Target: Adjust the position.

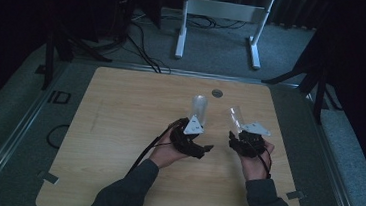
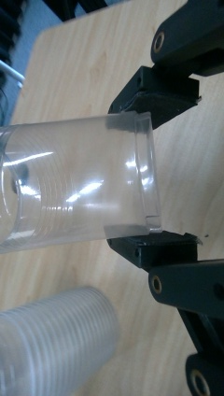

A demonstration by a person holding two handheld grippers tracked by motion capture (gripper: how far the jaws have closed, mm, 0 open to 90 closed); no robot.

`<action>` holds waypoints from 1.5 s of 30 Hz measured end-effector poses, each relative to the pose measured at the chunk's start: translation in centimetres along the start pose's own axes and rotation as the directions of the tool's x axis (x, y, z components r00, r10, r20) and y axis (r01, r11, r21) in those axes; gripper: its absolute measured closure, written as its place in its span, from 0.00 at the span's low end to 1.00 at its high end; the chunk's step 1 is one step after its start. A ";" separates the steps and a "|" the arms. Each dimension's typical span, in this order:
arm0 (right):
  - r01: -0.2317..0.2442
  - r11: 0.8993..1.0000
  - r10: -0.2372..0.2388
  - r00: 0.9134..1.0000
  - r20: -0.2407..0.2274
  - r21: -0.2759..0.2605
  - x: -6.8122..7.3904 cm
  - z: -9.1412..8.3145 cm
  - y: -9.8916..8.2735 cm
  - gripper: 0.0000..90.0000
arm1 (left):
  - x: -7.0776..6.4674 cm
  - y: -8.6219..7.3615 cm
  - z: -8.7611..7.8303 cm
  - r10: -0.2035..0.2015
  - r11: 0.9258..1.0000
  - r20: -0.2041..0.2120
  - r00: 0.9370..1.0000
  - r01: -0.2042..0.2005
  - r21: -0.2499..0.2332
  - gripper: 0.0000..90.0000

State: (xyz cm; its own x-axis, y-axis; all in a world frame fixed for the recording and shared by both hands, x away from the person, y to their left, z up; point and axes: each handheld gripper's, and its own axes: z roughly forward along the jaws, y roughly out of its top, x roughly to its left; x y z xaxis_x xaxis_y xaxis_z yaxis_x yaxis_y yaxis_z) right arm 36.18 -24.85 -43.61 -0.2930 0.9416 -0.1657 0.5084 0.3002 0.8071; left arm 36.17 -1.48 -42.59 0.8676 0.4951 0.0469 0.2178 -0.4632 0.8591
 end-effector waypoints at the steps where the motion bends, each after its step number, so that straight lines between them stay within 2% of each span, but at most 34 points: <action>1: -0.006 1.000 0.006 1.000 0.005 -0.010 0.1 0.0 0.0 0.47 | 0.1 0.1 0.0 -0.006 1.000 -0.003 1.000 0.006 -0.005 0.25; 8: -0.043 0.998 0.044 0.999 0.023 -0.049 0.7 0.1 0.1 0.47 | 0.4 0.6 -0.1 -0.019 1.000 -0.032 0.999 0.018 -0.016 0.25; 13: -0.065 0.994 0.069 0.997 0.043 -0.093 1.3 0.0 0.3 0.47 | 1.0 1.1 -0.2 -0.067 0.997 -0.055 0.996 0.064 -0.049 0.26; 17: -0.071 0.991 0.077 0.996 0.048 -0.112 1.4 0.0 0.2 0.47 | 1.1 1.6 -0.2 -0.088 0.994 -0.065 0.994 0.083 -0.067 0.29; 22: -0.088 0.984 0.098 0.994 0.056 -0.152 1.3 -0.3 0.0 0.47 | 1.2 2.2 0.0 -0.112 0.991 -0.059 0.992 0.107 -0.077 0.29; 29: -0.091 0.981 0.103 0.993 0.060 -0.172 1.3 -0.4 -0.1 0.46 | 1.3 2.5 0.4 -0.118 0.991 -0.060 0.991 0.113 -0.076 0.31; 34: -0.093 0.972 0.110 0.991 0.071 -0.216 1.3 -0.8 -0.3 0.47 | 1.3 3.2 0.7 -0.137 0.986 -0.054 0.989 0.132 -0.099 0.33; 35: -0.089 0.971 0.108 0.991 0.073 -0.223 1.3 -0.9 -0.3 0.47 | 1.4 3.3 0.8 -0.152 0.984 -0.045 0.987 0.147 -0.103 0.33; 45: -0.093 0.959 0.120 0.989 0.087 -0.267 1.3 -1.2 -0.5 0.47 | 1.6 4.5 1.4 -0.174 0.980 -0.034 0.984 0.169 -0.109 0.33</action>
State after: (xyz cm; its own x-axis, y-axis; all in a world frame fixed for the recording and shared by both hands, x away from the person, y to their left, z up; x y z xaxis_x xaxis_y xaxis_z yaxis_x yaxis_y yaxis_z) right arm 34.58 -23.99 -43.55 -0.1589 0.9804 -0.1165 0.2989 0.1602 0.9407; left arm 39.11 -3.80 -39.37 0.8008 0.5927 -0.0857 0.3114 -0.2900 0.9049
